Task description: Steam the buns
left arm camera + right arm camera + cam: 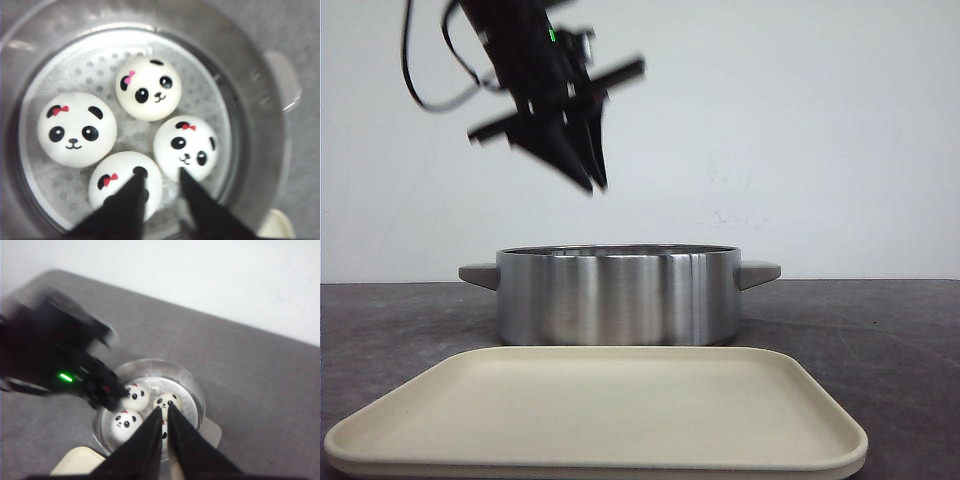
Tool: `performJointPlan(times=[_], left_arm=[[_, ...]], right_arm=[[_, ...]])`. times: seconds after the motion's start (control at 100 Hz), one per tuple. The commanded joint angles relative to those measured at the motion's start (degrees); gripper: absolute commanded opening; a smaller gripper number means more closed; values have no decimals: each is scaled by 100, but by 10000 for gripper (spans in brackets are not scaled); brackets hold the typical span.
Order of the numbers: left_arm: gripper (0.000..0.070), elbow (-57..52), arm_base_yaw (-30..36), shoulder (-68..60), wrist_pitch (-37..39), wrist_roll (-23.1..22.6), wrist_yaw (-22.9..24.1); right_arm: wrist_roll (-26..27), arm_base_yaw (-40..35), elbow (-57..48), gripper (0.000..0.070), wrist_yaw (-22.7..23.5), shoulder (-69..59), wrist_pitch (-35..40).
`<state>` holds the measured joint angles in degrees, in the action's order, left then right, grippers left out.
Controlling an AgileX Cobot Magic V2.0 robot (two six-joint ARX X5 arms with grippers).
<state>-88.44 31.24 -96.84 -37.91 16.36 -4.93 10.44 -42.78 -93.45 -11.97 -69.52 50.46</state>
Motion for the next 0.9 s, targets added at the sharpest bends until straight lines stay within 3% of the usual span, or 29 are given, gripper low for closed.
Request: performJointPlan(times=[0.0, 0.19, 0.44, 0.64, 0.89], left_arm=[[0, -105, 31, 433, 15, 46, 293], [0, 223, 66, 1727, -55, -118, 955], [0, 1738, 66, 3888, -33, -22, 1290], [0, 2892, 63, 5412, -46, 140, 1292], [0, 3018, 63, 5840, -243, 236, 1565]], right_arm=[[-72, -31, 409, 8, 79, -33, -459], [-70, -57, 2022, 8, 286, 129, -1980], [-35, -131, 3265, 8, 782, 151, -3788], [-61, -133, 3314, 8, 780, 149, -4503], [-63, -129, 3314, 8, 745, 149, -4570]])
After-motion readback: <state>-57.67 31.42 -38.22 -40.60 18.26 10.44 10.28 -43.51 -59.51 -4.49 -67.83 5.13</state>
